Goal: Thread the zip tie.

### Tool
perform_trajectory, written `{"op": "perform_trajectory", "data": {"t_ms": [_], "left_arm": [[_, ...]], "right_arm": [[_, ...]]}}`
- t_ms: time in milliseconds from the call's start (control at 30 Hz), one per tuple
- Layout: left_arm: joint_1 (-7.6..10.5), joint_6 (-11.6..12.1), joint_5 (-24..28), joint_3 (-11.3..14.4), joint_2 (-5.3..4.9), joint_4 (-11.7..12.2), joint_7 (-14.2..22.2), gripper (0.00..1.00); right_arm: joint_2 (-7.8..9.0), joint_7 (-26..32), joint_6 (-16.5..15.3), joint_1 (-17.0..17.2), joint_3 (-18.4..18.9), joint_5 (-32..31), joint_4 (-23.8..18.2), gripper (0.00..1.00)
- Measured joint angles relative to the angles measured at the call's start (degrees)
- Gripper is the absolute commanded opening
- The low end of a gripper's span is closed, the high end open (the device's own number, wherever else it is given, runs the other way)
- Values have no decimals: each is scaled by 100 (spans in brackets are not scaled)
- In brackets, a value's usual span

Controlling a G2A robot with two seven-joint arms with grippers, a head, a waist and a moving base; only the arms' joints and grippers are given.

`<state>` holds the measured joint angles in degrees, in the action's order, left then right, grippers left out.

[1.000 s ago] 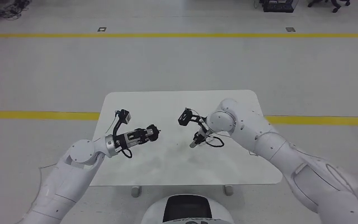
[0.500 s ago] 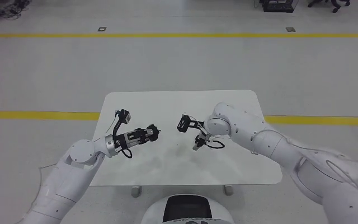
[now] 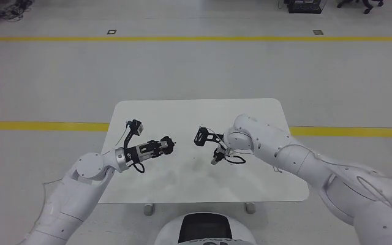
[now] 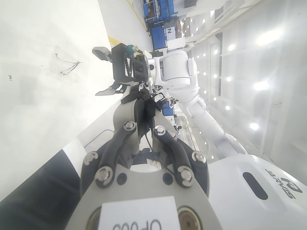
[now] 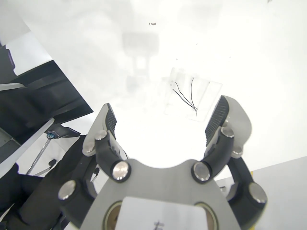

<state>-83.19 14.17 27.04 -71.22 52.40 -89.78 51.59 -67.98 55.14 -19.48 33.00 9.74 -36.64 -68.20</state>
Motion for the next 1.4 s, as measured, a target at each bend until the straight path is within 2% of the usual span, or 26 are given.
{"op": "perform_trajectory", "data": {"t_ms": [267, 467, 700, 800, 833, 867, 900, 1033, 1067, 1133, 1167, 1400], "left_arm": [[0, 0, 0, 0, 0, 0, 0, 0], [0, 0, 0, 0, 0, 0, 0, 0], [0, 0, 0, 0, 0, 0, 0, 0], [0, 0, 0, 0, 0, 0, 0, 0], [0, 0, 0, 0, 0, 0, 0, 0], [0, 0, 0, 0, 0, 0, 0, 0], [0, 0, 0, 0, 0, 0, 0, 0], [0, 0, 0, 0, 0, 0, 0, 0], [0, 0, 0, 0, 0, 0, 0, 0], [0, 0, 0, 0, 0, 0, 0, 0], [0, 0, 0, 0, 0, 0, 0, 0], [0, 0, 0, 0, 0, 0, 0, 0]], "right_arm": [[136, -155, 0, 158, 0, -453, -47, 100], [254, -262, 0, 250, 0, -561, -162, 100], [257, -275, 9, 260, 5, -570, -146, 100], [267, -529, 3, 350, 66, -670, -39, 100], [269, -598, 0, 368, 96, -682, 28, 87], [270, -652, -1, 379, 116, -679, 71, 58], [271, -699, -1, 388, 133, -674, 119, 49], [277, -874, 0, 434, 167, -682, 306, 29], [277, -903, 0, 445, 167, -681, 336, 18], [275, -953, 0, 467, 161, -669, 386, 9], [273, -962, 0, 474, 150, -669, 397, 0], [215, -1080, 0, 484, 32, -664, 581, 0]]}}
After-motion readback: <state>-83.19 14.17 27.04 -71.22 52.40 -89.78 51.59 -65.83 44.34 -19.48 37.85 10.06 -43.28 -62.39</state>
